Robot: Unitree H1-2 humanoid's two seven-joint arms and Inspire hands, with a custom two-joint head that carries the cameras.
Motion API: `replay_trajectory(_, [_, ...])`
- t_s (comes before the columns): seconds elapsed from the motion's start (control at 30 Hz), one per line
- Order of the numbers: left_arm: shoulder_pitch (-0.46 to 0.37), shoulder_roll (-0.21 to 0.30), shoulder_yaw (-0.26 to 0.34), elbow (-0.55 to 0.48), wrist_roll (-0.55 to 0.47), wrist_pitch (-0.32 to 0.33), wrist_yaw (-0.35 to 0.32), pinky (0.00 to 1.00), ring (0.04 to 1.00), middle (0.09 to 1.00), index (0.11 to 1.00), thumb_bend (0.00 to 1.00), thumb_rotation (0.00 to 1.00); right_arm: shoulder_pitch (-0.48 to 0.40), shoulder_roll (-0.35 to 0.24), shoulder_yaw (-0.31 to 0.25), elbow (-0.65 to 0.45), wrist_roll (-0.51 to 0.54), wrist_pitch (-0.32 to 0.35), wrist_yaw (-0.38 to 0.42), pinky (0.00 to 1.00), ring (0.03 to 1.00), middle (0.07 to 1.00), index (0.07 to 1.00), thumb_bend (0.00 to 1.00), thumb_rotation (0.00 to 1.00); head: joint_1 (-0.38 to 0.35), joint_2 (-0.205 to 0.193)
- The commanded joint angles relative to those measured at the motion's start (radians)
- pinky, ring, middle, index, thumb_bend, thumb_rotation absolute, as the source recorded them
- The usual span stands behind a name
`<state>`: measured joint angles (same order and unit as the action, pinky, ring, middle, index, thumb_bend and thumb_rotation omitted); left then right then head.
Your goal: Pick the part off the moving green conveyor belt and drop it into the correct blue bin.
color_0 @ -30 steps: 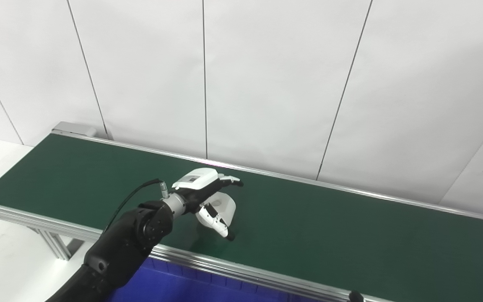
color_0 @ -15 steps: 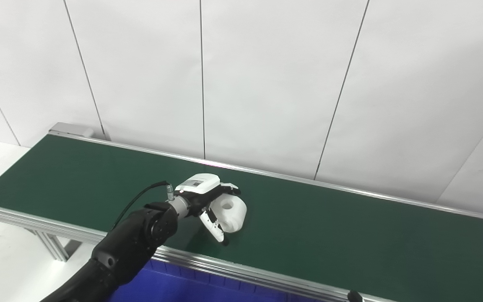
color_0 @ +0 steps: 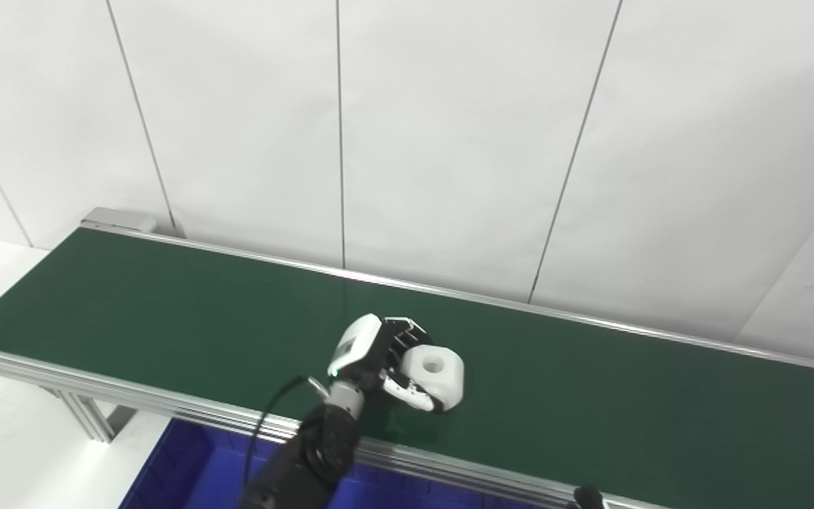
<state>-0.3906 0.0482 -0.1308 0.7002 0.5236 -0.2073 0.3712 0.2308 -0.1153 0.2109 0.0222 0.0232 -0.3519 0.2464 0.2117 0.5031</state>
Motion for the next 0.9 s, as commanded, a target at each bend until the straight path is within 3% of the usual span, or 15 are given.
replay_trajectory(0.0, [-0.037,-0.037,-0.007,0.045,-0.012,-0.053,0.07,0.38,0.447,0.472,0.503,0.52,0.0,0.001,0.01,0.004,-0.044,0.006,0.018,0.0,1.0,0.983,0.986,1.0,0.96,1.0,-0.005,0.003])
replay_trajectory(0.23, [-0.056,-0.084,-0.018,0.107,-0.06,-0.105,0.116,0.33,0.398,0.451,0.514,0.52,0.0,0.01,0.018,0.017,-0.07,0.007,0.042,0.0,1.0,1.0,0.992,1.0,0.99,1.0,-0.015,0.008])
replay_trajectory(0.53, [-0.038,-0.031,-0.031,0.005,-0.077,-0.11,0.048,0.37,0.438,0.465,0.505,0.52,0.0,0.003,0.025,0.021,-0.072,-0.006,0.047,-0.007,1.0,1.0,0.993,1.0,0.97,1.0,-0.021,0.019])
replay_trajectory(0.77, [0.041,0.033,-0.032,-0.313,-0.058,-0.014,-0.054,0.4,0.461,0.477,0.498,0.52,0.0,-0.007,0.027,0.02,-0.078,-0.016,0.064,-0.014,1.0,0.999,0.993,1.0,0.95,1.0,-0.026,0.06])
replay_trajectory(0.87, [0.1,0.07,-0.035,-0.467,-0.041,0.029,-0.108,0.4,0.471,0.485,0.493,0.52,0.0,-0.007,0.027,0.02,-0.102,-0.016,0.09,-0.017,1.0,0.997,0.994,1.0,0.94,1.0,-0.022,0.095])
